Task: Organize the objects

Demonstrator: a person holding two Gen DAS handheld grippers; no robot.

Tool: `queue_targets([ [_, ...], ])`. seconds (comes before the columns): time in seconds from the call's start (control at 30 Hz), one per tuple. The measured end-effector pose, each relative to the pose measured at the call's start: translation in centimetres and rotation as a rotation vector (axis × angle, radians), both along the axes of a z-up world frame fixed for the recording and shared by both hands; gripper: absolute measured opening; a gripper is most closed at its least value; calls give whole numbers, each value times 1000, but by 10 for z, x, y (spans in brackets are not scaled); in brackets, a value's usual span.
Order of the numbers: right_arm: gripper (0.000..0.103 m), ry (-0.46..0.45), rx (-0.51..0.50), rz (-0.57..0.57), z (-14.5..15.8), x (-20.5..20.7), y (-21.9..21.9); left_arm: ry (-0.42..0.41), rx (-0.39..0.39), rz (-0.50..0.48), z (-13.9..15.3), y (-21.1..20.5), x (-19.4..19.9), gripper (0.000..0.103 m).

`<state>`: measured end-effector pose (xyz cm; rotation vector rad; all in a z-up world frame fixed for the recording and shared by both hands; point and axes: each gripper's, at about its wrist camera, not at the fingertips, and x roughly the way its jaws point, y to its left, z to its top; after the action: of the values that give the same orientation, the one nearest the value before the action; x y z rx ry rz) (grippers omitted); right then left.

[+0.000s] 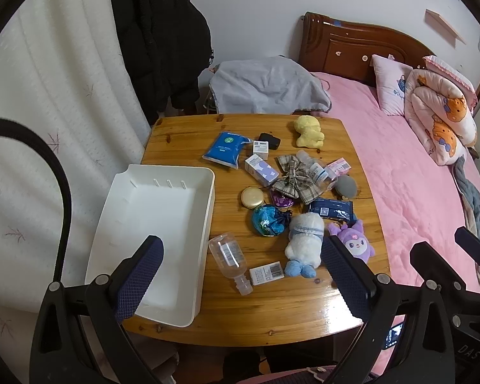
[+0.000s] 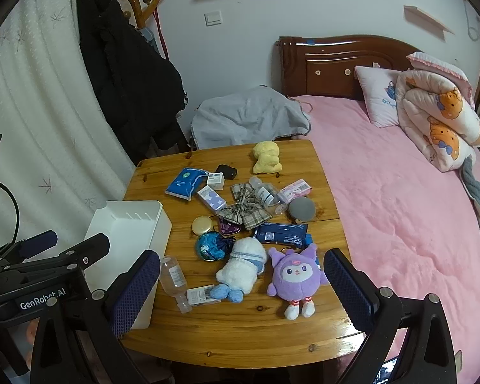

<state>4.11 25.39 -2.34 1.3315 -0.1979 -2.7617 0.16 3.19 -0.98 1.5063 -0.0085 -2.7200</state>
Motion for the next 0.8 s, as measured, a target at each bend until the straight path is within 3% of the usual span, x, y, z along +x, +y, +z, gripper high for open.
queue_targets([
  [0.33,103,-4,-6,-9,-3,-2,11,-3,-11,-24,-2,13,-4,100],
  [0.57,103,1,-4,-68,-8,-11,32,-43,29,-69,-11,25,-13,100],
  [0.8,103,-48,47,-191,-46,-26,76,-65,73,-119,-30,42,-31,100],
])
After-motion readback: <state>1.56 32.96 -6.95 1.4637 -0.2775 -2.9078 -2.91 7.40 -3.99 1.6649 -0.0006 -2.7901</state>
